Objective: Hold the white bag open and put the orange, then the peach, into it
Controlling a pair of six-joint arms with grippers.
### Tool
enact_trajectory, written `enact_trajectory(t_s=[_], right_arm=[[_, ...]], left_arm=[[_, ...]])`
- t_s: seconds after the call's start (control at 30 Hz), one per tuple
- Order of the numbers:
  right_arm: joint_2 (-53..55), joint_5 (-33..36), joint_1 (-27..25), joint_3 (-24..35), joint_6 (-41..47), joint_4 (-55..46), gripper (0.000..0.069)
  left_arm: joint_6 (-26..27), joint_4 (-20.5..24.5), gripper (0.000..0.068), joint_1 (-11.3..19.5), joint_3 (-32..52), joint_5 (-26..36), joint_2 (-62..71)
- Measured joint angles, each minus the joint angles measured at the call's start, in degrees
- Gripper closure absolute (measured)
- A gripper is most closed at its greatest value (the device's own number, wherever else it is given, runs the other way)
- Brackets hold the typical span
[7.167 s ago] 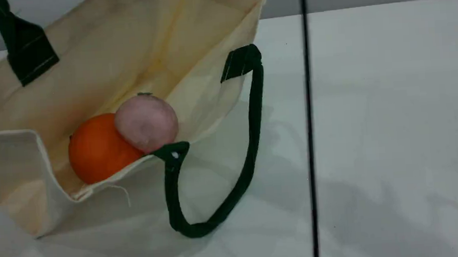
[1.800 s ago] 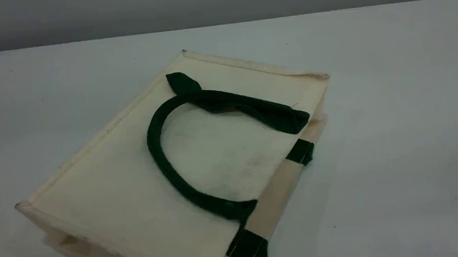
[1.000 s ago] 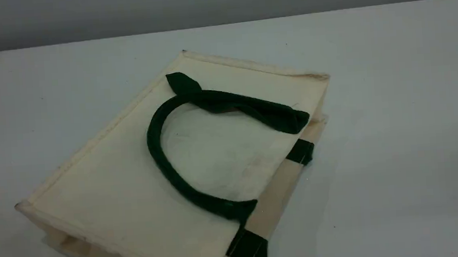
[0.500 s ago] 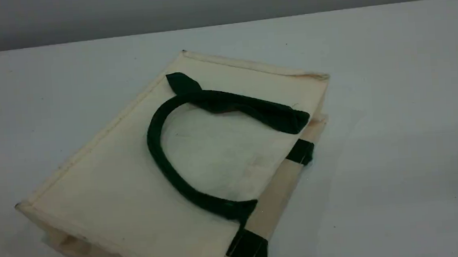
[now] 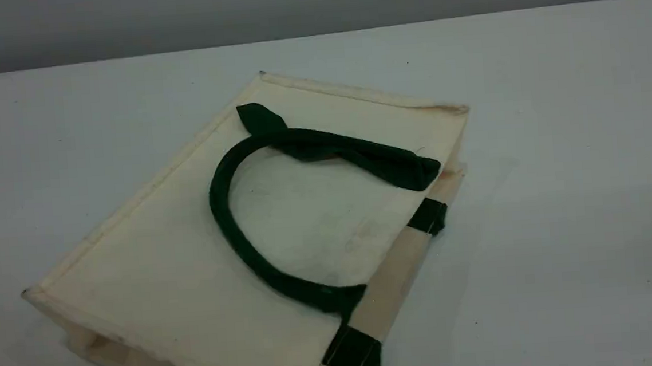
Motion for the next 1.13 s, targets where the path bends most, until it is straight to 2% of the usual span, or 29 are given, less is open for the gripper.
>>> enact_trajectory(t_s=[0.17, 0.23, 0.3, 0.37, 0.57, 1.13], right_arm=[[0.0, 0.0, -0.16, 0.0, 0.0, 0.0, 0.0209], [0.0, 0.0, -0.16, 0.0, 0.0, 0.0, 0.0209], [0.0, 0.0, -0.16, 0.0, 0.0, 0.0, 0.0209], [0.0, 0.0, -0.16, 0.0, 0.0, 0.0, 0.0209], [0.0, -0.06, -0.16, 0.0, 0.0, 0.0, 0.0209], [0.0, -0.06, -0.16, 0.0, 0.0, 0.0, 0.0209]], left_arm=[[0.0, 0.12, 0.0314, 15.01, 0.0, 0.0, 0.0], [0.0, 0.12, 0.0314, 19.91, 0.0, 0.0, 0.0], [0.0, 0.16, 0.0314, 24.1, 0.0, 0.0, 0.0], [0.0, 0.16, 0.0314, 26.42, 0.0, -0.05, -0.73], [0.0, 0.18, 0.0314, 26.95, -0.11, 0.58, -6.66], [-0.05, 0.37, 0.0314, 26.95, -0.11, 0.3, -6.61]])
